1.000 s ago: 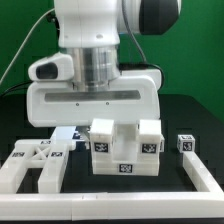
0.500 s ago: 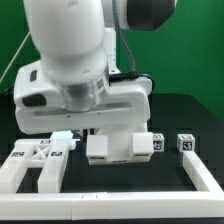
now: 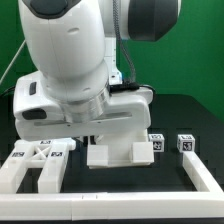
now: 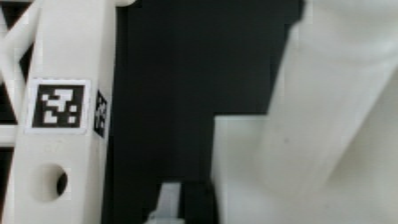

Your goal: Assemble chair

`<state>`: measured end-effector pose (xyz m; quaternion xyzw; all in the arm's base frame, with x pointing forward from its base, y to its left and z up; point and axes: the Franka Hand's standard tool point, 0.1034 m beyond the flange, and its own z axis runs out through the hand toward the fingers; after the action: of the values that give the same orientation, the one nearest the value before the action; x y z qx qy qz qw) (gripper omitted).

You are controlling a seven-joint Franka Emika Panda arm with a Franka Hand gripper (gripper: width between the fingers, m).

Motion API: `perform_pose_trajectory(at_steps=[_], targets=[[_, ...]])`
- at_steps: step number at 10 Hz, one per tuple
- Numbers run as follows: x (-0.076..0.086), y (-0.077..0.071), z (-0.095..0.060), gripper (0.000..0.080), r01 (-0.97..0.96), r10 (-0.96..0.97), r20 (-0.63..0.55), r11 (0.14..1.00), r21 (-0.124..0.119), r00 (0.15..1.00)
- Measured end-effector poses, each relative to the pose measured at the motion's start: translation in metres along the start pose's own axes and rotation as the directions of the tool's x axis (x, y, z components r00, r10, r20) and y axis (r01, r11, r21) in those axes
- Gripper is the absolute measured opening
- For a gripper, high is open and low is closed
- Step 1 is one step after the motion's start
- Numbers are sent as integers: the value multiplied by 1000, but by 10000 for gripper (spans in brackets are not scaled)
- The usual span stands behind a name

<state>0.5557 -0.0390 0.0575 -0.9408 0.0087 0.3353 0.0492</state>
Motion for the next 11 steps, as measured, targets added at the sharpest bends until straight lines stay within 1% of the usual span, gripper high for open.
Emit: perform_pose_trajectory(at_steps=[1,2,3,5,8,10,11], targets=[[4,0,0,34,1,-1,43,1000,-7,999],[10,0,-2,34,1,-1,66,1000,-8,998],[16,0,-2,34,-4,5,66,1000,-12,998],[22,-4,9,34,-14,15,64,1000,-16,998],[22,-3,14,34,-27,28,71,999,-17,997],[23,-2,13,34,-26,27,69,1000,-17,997],[22,-3,9,34,-24,25,66,1000,-16,998]])
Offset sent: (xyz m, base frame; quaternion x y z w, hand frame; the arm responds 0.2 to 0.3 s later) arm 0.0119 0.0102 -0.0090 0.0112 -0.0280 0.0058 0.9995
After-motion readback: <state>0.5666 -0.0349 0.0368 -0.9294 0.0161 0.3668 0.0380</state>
